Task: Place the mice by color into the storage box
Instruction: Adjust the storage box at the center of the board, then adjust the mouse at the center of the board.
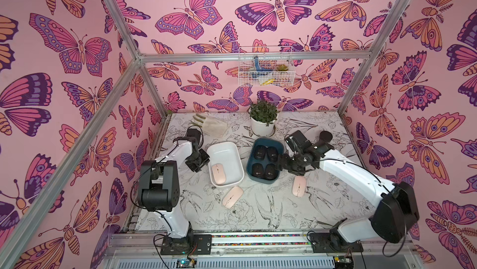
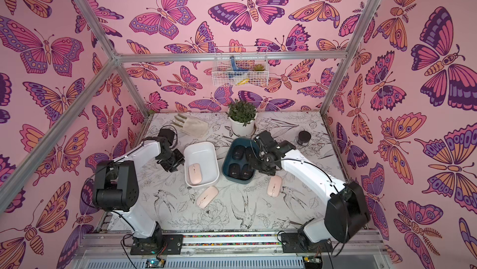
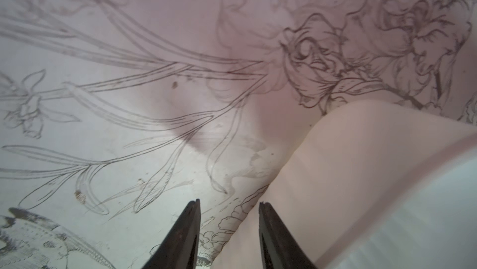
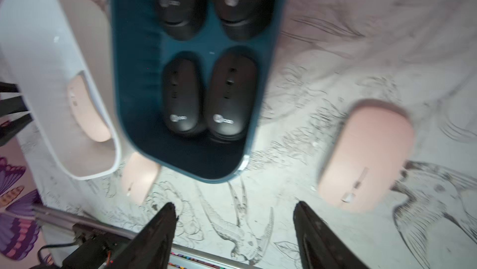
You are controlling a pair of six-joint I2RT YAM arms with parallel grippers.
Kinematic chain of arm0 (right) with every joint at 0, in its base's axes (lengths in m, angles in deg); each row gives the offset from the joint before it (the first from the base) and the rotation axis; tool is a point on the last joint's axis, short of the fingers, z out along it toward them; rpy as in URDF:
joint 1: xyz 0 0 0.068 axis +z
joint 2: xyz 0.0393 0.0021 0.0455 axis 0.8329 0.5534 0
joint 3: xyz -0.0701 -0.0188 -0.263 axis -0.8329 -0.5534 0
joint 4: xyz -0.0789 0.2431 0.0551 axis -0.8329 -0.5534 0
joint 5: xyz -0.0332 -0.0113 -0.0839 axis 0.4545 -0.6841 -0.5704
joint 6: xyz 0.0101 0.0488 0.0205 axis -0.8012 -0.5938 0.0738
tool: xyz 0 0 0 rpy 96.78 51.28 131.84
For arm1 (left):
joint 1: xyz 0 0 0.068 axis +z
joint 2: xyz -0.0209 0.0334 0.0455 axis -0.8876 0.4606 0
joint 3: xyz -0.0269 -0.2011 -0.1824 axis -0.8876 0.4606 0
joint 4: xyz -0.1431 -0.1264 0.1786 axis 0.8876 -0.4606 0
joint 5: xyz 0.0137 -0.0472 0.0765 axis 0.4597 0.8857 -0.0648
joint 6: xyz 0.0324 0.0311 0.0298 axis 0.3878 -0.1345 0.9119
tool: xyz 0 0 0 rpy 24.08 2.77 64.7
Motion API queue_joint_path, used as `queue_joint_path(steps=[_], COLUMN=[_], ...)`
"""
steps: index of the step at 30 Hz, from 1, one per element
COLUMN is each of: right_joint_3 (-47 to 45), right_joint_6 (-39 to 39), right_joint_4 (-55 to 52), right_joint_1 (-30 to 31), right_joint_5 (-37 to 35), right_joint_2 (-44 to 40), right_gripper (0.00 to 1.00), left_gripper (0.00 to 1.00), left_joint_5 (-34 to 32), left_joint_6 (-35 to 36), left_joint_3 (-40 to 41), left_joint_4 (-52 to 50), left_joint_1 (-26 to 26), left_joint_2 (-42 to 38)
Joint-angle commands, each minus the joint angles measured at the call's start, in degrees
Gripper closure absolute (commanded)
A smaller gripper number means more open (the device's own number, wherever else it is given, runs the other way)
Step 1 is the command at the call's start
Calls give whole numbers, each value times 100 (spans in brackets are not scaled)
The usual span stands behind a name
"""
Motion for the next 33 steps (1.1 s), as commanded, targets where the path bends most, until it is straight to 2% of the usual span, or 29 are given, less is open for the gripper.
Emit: queue_joint_path(steps=[1, 4, 9, 12, 14, 19, 24, 31, 33], right_joint_3=[-482, -858, -1404, -1591, -1512, -1207, -1231, -1531, -1638], right_joint_6=[-217, -356, -608, -750, -805, -1026, -1209, -1344, -1452], right_joint_4=[-437, -444, 228, 781, 939, 1204, 1103, 432, 241], right_joint_1=[-213, -381, -379, -347, -290, -12, 20, 2, -6], right_joint_5=[-479, -544, -99, 169, 168, 132, -141, -797, -984], right_joint_2=[-324, -449, -623, -474, -194, 553, 863, 381, 292], right_gripper=[26, 32, 51, 75, 84, 87, 90, 94, 94], left_gripper=[57, 57, 56, 53, 49, 41, 39, 35, 30], left_joint_5=[-66, 19, 74, 138, 216, 359, 384, 478, 604], left_joint_6=[240, 216, 30, 82, 197, 290, 259, 250, 186], left_joint_3=[-383, -607, -648, -603, -569, -106, 544, 1012, 1050], left_joint_4=[74, 78, 103, 133, 186, 137, -95, -432, -508], left_joint_1=[-191, -368, -568, -570, -592, -591, -574, -605, -615], left_joint_2=[293, 486, 546, 435, 284, -396, -1162, -2557, -3010])
